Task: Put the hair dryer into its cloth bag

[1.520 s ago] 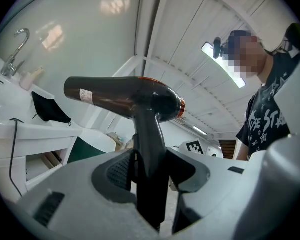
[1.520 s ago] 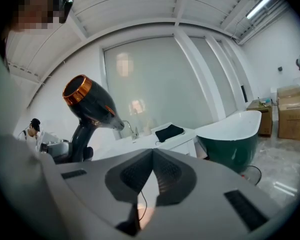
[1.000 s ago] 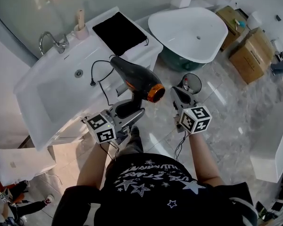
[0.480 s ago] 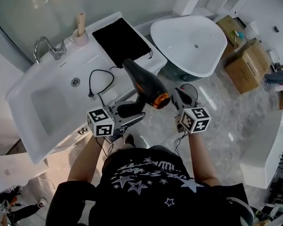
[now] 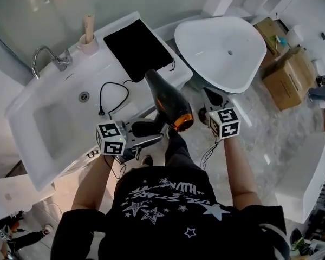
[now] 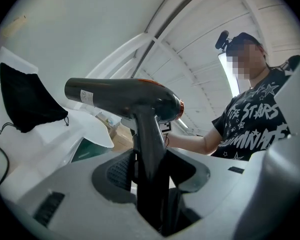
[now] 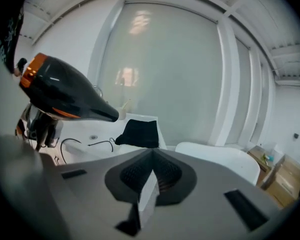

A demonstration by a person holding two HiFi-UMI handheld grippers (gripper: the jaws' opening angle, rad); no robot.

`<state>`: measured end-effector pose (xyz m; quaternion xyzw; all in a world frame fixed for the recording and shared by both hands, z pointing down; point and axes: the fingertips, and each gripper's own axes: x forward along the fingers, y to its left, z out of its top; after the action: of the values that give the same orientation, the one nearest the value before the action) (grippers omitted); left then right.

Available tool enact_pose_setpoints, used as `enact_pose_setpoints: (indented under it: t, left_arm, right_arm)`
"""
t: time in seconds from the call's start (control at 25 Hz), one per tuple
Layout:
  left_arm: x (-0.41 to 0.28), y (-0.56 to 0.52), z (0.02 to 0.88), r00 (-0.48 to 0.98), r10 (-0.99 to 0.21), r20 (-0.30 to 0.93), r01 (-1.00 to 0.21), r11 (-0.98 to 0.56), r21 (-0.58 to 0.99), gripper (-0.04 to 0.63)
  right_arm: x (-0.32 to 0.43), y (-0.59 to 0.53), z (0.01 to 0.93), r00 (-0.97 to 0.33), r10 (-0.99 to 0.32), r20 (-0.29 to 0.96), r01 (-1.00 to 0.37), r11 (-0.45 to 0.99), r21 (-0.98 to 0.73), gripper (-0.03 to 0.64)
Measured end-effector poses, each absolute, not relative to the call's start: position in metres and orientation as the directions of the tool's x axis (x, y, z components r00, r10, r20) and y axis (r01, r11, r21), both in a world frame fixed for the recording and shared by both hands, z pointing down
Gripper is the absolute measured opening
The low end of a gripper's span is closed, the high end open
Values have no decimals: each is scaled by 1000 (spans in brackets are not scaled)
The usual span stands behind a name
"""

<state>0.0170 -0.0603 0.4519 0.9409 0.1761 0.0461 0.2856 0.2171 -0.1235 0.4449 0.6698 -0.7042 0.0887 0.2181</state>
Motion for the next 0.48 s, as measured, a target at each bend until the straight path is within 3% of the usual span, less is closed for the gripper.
enact_pose_setpoints:
  t: [0.16, 0.24, 0.48]
  left_arm:
    - [30, -66, 448, 937, 349, -11, 293, -769, 568, 196]
    - [41, -72, 446, 942, 335, -9, 279, -769, 575, 196]
    - [69, -85, 459, 954, 299, 24, 226, -770, 597, 196]
  right_arm:
    - [210, -174, 451, -136, -869, 476, -940, 265, 216, 9]
    - [208, -200, 460, -195, -837, 511, -899, 361, 249, 49]
    - [208, -268, 491, -306, -734, 606, -765, 569, 302, 74]
